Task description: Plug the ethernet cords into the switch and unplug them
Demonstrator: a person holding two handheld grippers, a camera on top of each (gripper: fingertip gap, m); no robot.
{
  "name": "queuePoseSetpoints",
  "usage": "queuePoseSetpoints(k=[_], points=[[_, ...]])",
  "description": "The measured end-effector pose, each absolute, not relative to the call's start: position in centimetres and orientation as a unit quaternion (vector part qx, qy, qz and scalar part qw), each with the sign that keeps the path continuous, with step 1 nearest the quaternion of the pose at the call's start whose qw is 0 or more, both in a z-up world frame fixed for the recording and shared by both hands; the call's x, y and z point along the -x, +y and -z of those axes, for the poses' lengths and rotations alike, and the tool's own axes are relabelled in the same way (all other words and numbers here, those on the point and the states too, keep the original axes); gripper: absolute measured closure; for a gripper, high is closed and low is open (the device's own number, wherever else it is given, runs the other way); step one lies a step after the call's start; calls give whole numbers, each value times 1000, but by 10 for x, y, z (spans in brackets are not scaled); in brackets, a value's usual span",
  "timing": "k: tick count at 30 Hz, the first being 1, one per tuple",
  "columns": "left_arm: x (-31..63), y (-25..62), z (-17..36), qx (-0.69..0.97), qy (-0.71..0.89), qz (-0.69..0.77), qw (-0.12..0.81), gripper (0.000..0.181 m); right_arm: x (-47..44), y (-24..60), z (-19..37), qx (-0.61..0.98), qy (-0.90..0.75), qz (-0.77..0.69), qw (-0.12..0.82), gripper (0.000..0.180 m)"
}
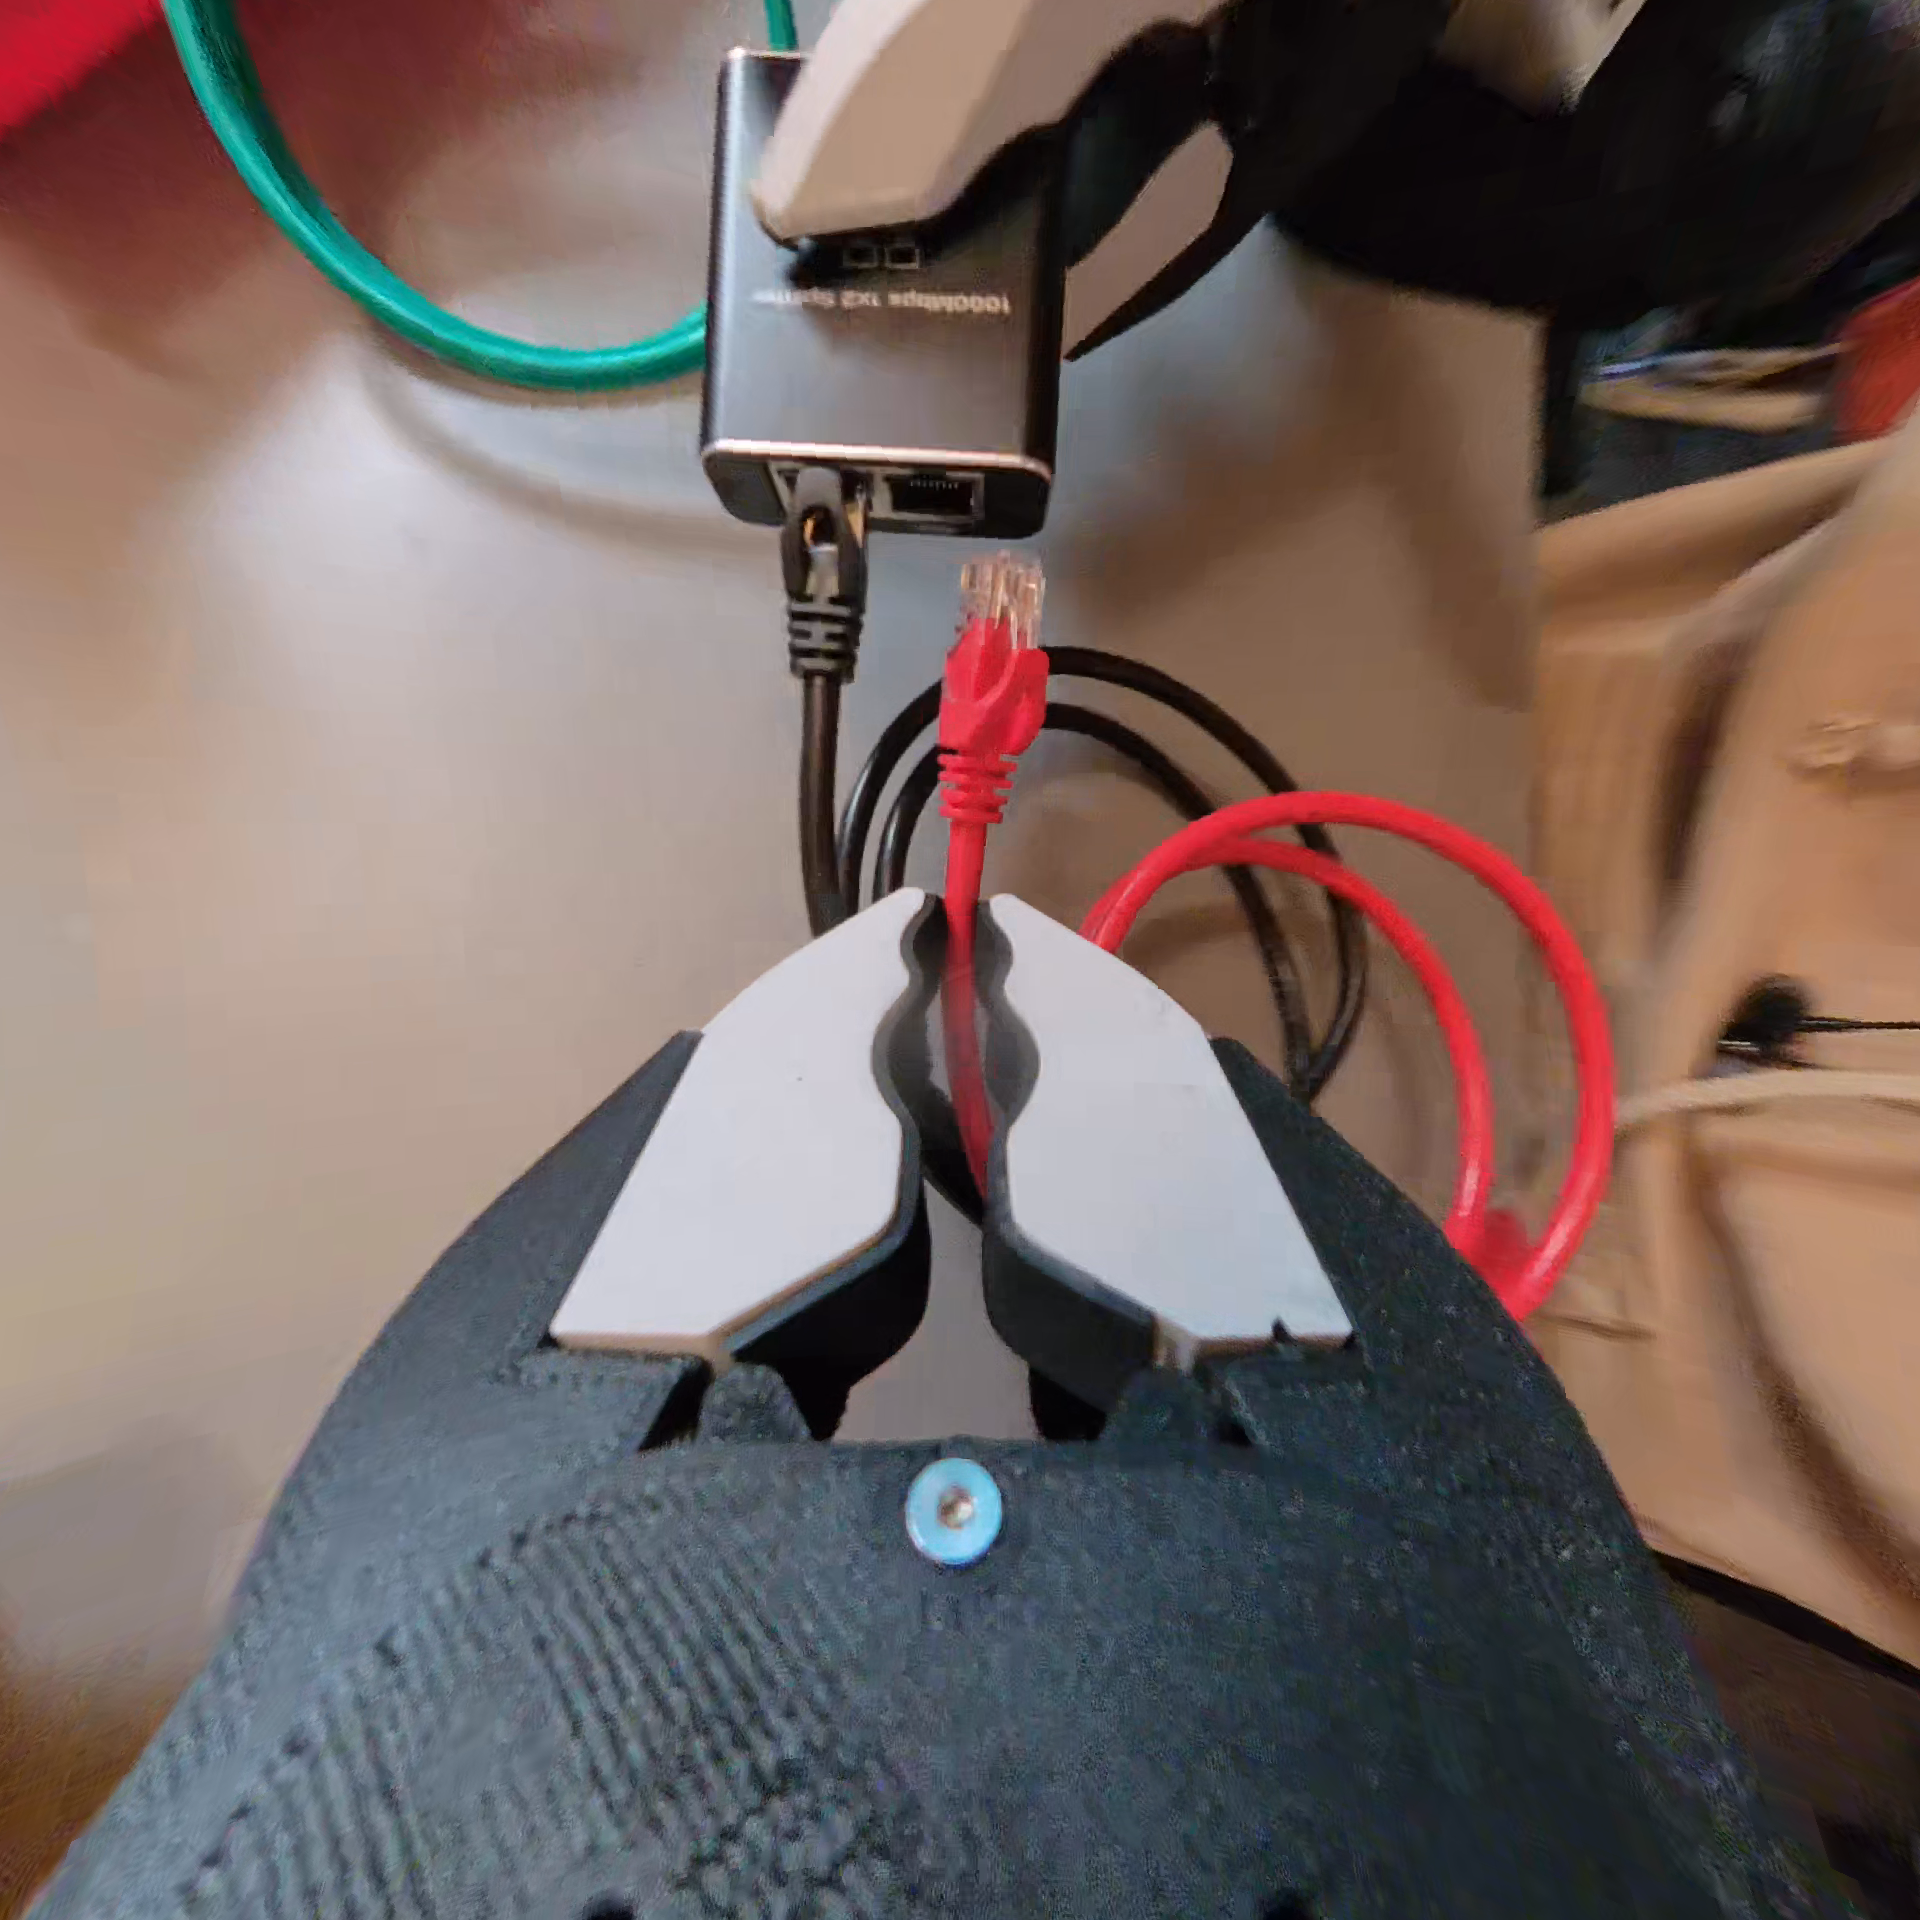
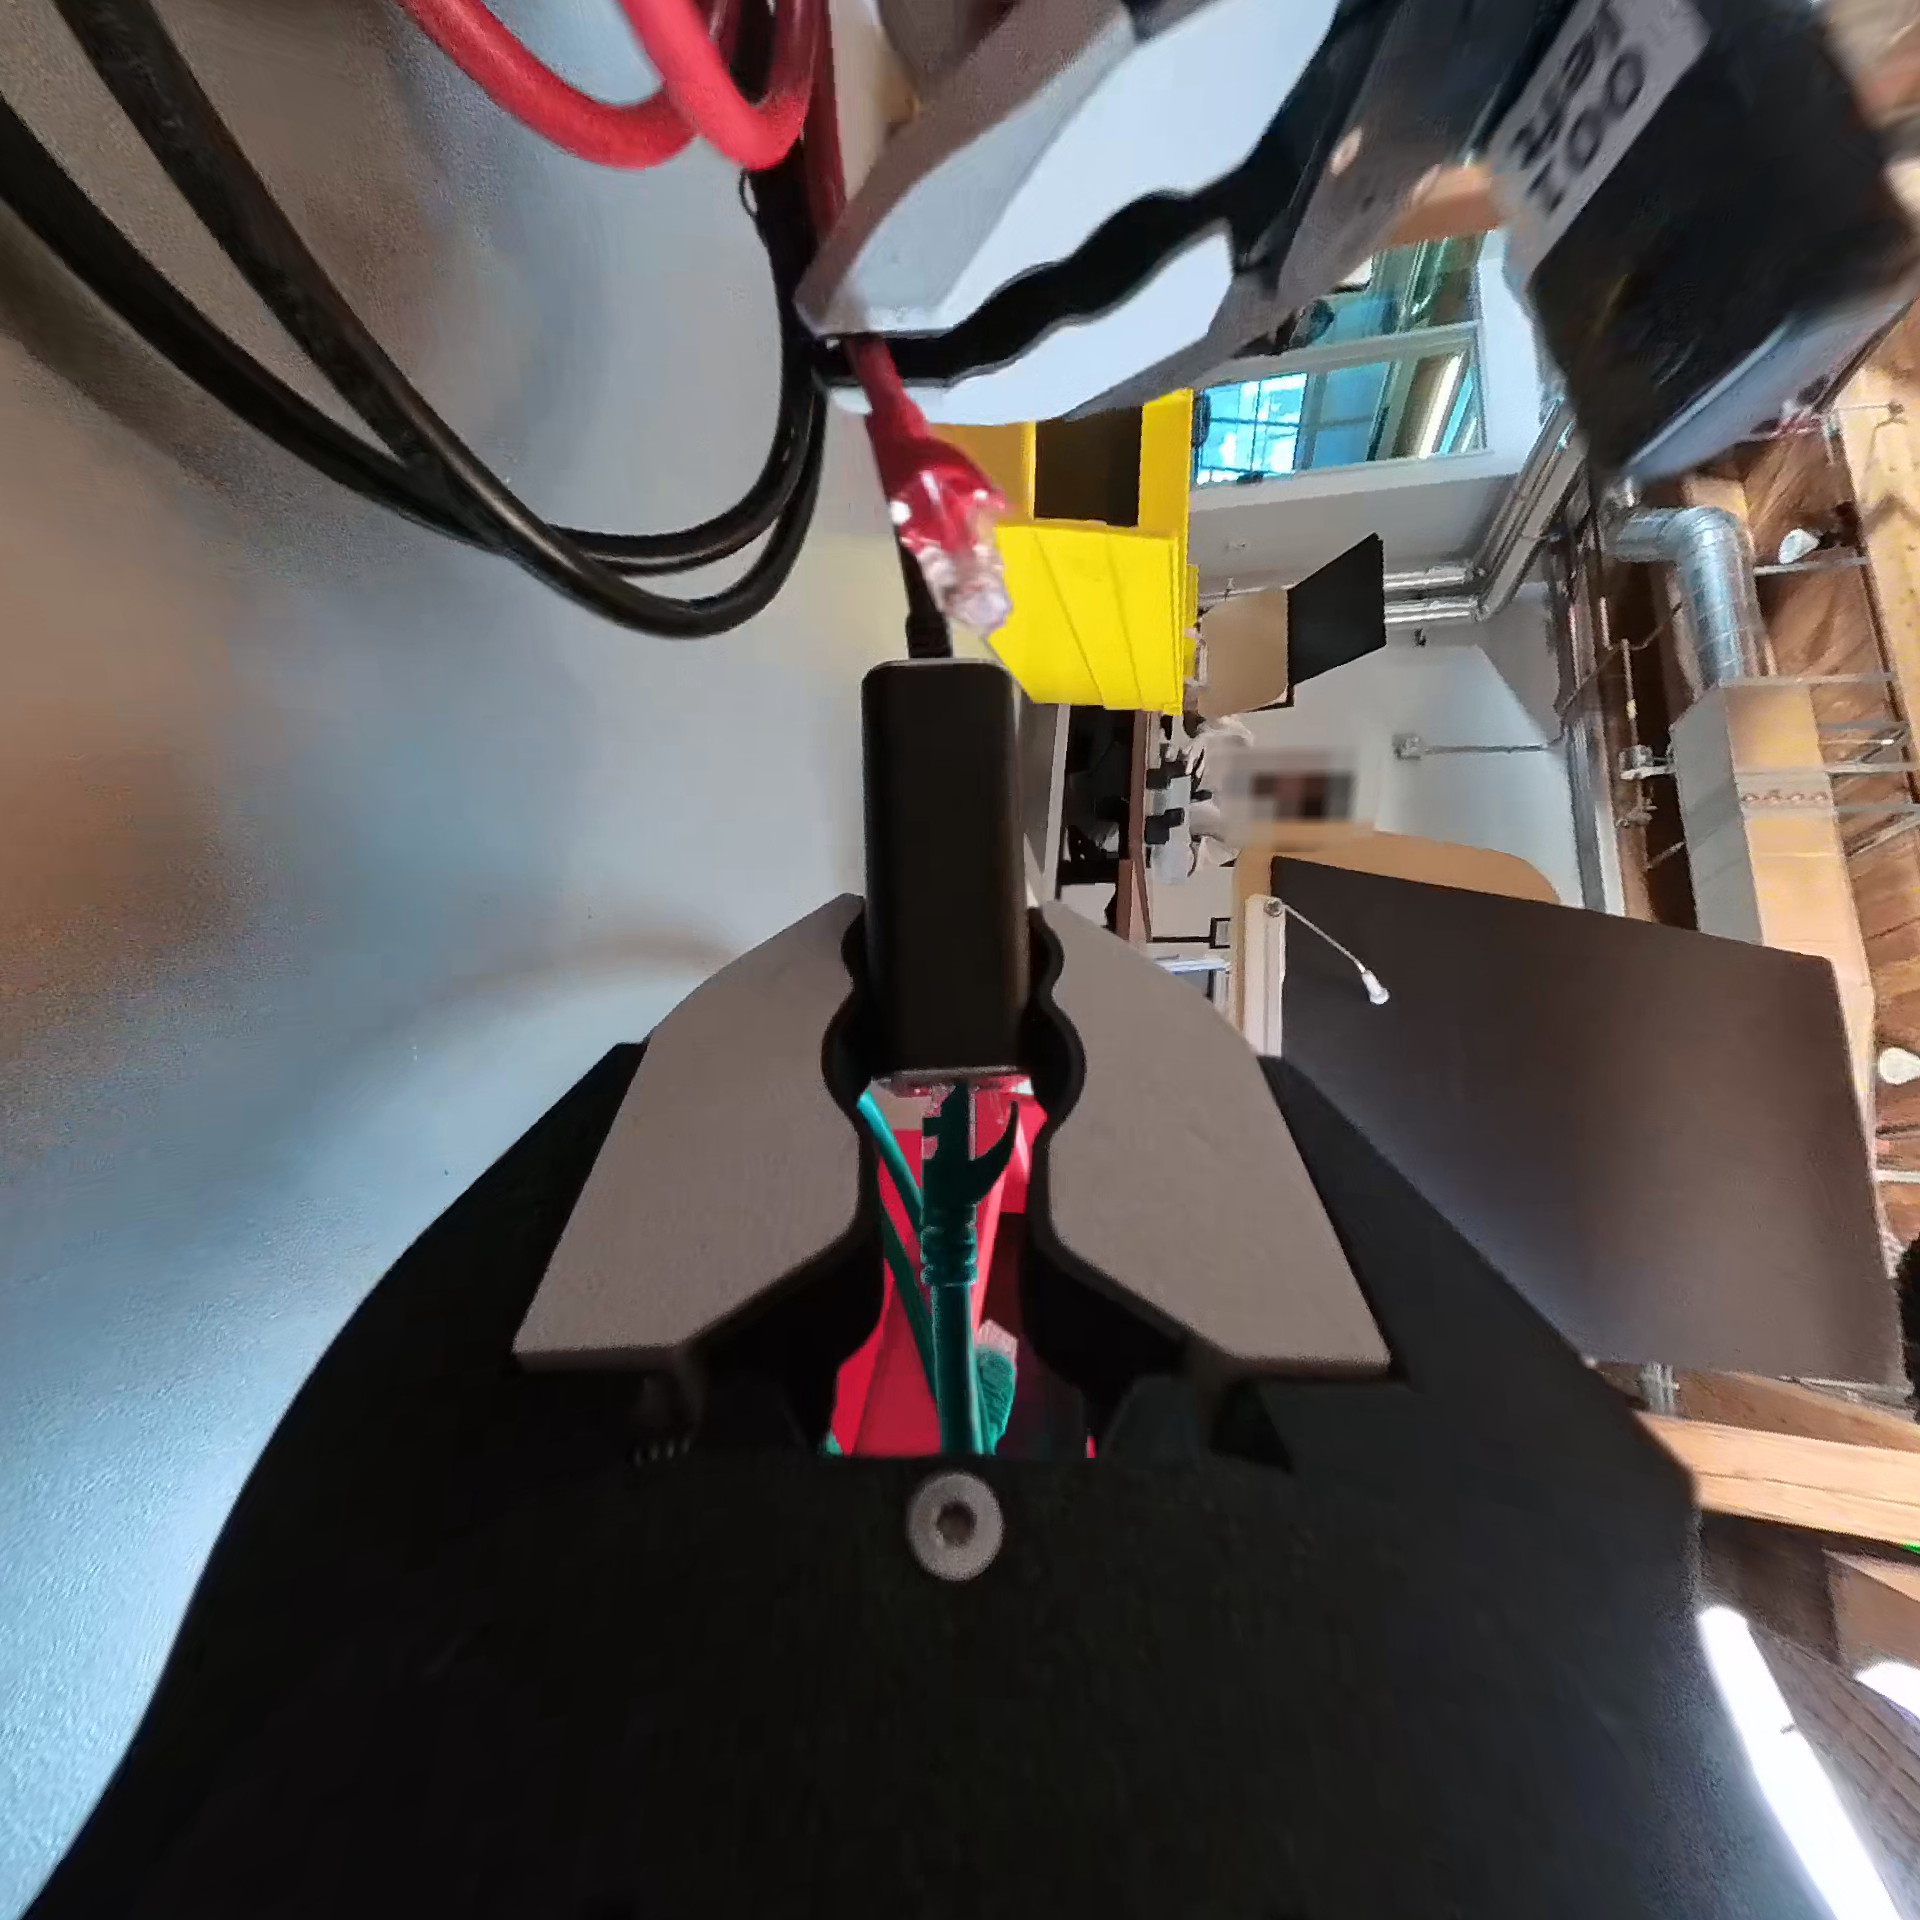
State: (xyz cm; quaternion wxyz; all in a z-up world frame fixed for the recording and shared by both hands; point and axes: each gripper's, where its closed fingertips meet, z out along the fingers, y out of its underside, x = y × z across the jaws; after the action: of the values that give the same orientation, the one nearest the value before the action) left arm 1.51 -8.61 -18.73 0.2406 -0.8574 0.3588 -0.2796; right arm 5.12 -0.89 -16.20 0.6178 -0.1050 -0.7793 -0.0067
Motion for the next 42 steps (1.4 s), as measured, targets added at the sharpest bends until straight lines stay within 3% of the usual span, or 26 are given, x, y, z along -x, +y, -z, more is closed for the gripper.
queuePoseSetpoints(k=[5,24,33,42], points=[[-25,-93,187,857,321,370,160,175,-50,-18,164,84,-777,17,624,154],[-19,-107,192,874,312,371,-30,176,-51,-38,168,47,-772,24,633,153],[-30,-118,186,838,389,377,-62,175,-55,-42,166,49,-771,1,635,154],[-20,-107,177,831,456,316,-31,176,-67,-54,162,33,-767,-10,641,154]])
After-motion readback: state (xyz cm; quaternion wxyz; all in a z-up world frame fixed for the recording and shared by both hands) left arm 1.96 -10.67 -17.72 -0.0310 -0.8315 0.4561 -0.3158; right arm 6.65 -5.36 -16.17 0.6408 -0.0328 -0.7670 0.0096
